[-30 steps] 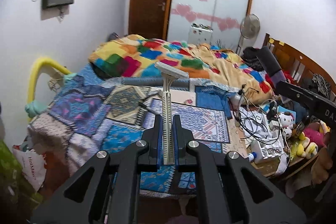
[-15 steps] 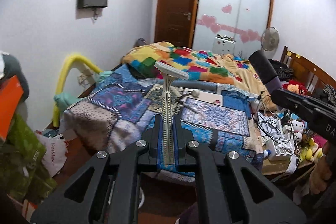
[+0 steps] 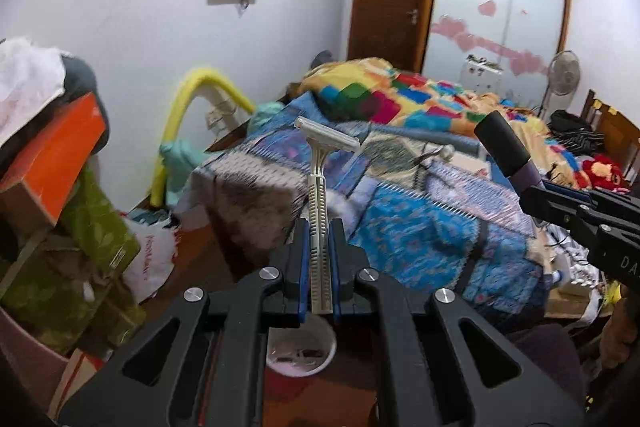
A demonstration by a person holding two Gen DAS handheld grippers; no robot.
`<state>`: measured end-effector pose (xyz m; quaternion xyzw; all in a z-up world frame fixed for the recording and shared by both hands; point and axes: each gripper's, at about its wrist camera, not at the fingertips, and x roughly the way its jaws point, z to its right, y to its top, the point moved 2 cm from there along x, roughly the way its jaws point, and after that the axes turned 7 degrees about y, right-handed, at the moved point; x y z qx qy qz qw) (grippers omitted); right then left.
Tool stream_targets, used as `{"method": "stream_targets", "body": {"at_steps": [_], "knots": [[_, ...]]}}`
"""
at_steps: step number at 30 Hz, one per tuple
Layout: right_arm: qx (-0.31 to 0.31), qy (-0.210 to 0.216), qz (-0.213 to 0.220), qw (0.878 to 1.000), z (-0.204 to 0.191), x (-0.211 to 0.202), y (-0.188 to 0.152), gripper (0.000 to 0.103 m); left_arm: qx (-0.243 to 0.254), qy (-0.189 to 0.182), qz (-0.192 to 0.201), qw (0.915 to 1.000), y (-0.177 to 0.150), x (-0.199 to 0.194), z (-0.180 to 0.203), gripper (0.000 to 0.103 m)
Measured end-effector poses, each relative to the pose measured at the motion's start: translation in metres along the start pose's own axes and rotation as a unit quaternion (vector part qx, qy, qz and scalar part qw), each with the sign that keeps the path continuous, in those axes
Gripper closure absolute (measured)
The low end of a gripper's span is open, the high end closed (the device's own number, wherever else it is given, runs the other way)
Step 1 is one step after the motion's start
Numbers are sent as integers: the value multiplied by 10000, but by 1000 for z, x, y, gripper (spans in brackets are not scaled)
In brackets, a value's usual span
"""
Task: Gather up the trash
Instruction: 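Carry the bottle and razor with both tools over the white bin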
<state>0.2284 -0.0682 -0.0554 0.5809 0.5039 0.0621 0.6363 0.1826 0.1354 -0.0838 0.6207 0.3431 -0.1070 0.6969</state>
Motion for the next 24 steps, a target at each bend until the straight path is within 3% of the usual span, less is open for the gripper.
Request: {"method": "stream_targets", "body": {"at_steps": [10, 18, 24], "knots": [[-41, 311, -871, 9957, -25, 81, -21, 83, -359, 153, -921, 9950, -56, 64, -43, 95], [85, 494, -1770, 9829, -26, 154, -50, 83, -772, 226, -1744, 9814, -106, 119, -68, 95], [118, 770, -2181, 9728, -32, 194, -58, 83, -968, 231, -2059, 9735, -121, 139, -79, 95]]}}
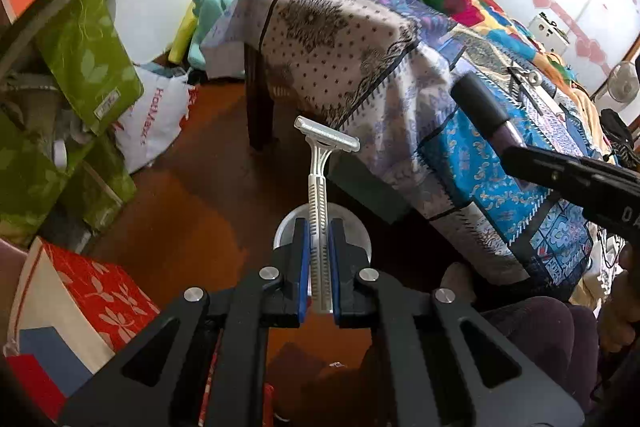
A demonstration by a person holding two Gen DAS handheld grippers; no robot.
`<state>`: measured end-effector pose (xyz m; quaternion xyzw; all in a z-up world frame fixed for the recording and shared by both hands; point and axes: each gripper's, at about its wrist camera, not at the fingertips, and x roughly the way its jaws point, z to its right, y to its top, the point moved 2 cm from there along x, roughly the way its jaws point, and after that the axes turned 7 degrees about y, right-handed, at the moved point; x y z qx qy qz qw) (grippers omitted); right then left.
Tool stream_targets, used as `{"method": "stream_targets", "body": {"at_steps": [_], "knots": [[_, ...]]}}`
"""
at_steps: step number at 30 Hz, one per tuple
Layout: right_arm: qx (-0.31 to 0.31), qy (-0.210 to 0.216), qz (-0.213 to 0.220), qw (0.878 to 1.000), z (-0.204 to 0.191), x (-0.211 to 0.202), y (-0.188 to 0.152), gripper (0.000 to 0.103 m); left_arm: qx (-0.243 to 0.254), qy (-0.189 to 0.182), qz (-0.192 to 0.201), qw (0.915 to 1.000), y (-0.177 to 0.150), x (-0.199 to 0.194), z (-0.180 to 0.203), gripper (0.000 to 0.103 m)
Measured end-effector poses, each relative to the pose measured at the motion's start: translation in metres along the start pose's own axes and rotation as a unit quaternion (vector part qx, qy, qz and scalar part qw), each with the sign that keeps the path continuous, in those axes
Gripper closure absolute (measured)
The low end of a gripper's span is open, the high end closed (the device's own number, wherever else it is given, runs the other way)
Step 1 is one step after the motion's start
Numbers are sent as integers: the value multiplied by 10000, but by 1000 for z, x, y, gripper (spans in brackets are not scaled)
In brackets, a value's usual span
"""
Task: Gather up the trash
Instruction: 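Carry the bottle and razor with both tools over the white bin, then open both tools over the white bin to drop bottle and razor, then move both open tools back over the bed items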
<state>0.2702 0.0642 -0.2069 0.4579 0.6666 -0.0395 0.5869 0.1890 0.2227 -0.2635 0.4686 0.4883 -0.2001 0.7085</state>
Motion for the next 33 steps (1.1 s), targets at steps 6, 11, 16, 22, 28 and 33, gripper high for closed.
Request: {"method": "stream_targets", "body": {"at_steps": [6, 11, 16, 22, 28, 33], "knots": [[120, 224, -254, 9994, -3, 21, 7, 56, -24, -111, -132, 9998, 8, 15, 3, 95], [195, 19, -261, 9995, 9, 21, 7, 56, 140, -275, -149, 9994, 17, 24, 19, 95], [253, -122, -248, 9993, 19, 13, 6, 56, 279, -56, -224, 9993, 25, 38, 33, 67], [162, -272, -172, 9994, 21, 0, 2, 56, 214, -93, -261, 9994, 20, 35, 33, 64], [52, -311, -24, 9995, 17, -21, -4, 56, 188, -112, 4, 9998, 17, 1, 33, 64], [-40, -347, 199, 9992, 12, -45, -10, 56, 248, -74, 420, 9988, 18, -42, 39, 64]]}}
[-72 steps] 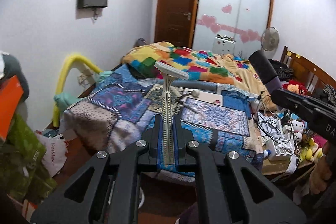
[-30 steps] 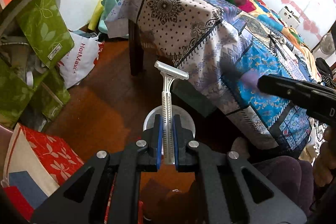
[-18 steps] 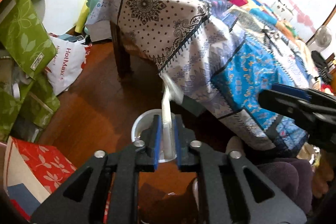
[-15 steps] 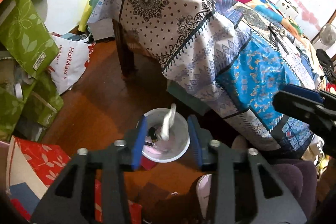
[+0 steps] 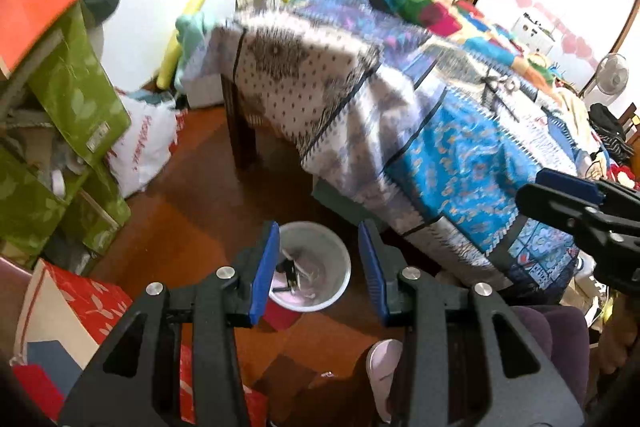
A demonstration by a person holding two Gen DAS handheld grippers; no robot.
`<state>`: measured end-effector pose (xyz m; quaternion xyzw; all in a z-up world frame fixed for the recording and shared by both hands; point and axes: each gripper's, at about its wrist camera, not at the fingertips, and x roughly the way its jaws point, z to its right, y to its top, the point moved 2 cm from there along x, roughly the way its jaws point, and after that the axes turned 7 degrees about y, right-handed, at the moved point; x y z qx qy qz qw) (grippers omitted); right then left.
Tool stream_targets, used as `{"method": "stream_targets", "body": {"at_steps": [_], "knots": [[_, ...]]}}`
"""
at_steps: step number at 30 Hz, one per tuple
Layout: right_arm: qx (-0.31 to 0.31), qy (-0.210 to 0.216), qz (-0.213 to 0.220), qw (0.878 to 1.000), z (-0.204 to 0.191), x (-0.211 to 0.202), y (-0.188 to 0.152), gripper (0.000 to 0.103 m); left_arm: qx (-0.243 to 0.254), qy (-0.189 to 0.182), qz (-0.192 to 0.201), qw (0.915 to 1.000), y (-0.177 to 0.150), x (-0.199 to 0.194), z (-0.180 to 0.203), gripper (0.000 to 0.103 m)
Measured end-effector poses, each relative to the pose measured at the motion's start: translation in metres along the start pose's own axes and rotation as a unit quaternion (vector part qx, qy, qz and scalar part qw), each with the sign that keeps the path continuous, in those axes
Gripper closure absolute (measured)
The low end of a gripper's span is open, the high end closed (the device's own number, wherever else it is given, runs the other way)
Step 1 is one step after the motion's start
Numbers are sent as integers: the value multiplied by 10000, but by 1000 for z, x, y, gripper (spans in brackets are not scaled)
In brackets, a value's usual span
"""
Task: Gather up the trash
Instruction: 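Move both open tools back over the bed items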
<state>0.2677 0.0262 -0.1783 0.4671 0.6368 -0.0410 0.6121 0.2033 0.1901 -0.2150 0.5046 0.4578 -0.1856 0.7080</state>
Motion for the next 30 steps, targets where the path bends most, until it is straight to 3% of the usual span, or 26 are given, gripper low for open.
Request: {"method": "stream_targets", "body": {"at_steps": [14, 22, 30], "knots": [[-121, -150, 1108, 9937, 8, -106, -16, 56, 364, -86, 1202, 9920, 9, -114, 60, 61], [33, -276, 1598, 9868, 37, -161, -29, 56, 599, -272, 1371, 9884, 11, -133, 112, 56], [290, -755, 1891, 9786, 91, -202, -43, 54, 1048, -558, 1445, 9824, 31, -127, 188, 48]]}}
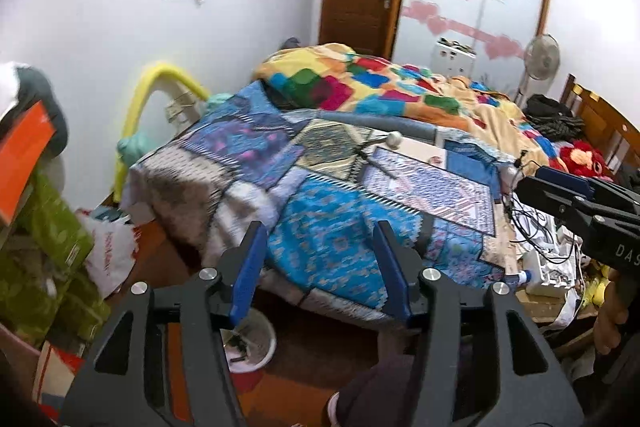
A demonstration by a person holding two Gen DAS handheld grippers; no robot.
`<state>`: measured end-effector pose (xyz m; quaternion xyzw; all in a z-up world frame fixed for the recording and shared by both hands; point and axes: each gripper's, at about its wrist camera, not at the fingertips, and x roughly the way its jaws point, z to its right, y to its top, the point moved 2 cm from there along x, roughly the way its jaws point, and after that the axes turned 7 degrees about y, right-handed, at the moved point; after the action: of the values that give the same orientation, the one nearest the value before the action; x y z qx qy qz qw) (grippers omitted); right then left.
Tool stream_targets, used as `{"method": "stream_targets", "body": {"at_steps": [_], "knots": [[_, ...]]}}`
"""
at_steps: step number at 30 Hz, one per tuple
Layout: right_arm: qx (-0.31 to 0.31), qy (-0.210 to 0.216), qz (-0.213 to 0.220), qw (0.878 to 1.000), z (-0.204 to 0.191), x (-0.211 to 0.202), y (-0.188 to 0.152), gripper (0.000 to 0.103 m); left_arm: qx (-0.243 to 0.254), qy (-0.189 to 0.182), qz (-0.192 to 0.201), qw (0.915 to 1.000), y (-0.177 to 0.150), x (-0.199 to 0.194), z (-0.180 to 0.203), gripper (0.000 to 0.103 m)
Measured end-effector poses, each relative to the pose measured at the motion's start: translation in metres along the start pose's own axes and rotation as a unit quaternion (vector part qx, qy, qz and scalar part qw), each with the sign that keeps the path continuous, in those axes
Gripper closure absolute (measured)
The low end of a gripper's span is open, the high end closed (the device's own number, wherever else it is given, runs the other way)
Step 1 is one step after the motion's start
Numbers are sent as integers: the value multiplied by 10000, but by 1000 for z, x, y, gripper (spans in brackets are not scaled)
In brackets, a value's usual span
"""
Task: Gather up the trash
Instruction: 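Move both open tools back over the bed items, then grasp the black marker with the left tool while the right tool grasps the pink hair clip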
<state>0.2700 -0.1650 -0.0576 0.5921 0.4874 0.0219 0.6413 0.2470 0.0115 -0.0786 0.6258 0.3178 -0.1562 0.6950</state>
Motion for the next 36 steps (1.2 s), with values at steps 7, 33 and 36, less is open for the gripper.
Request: {"method": "stream_targets", "body": {"at_steps": [7, 33, 36], "knots": [[364, -433, -1, 9984, 63, -5, -1, 54, 369, -286, -122, 9988, 27, 45, 52, 48], [1364, -1162, -689, 9814, 265, 130, -6, 54, 575, -471, -1176, 9903, 63, 333, 156, 48], [1408, -1100, -777, 9808, 287, 160, -1, 54, 558, -416, -1203, 9903, 66, 362, 164, 48]]}}
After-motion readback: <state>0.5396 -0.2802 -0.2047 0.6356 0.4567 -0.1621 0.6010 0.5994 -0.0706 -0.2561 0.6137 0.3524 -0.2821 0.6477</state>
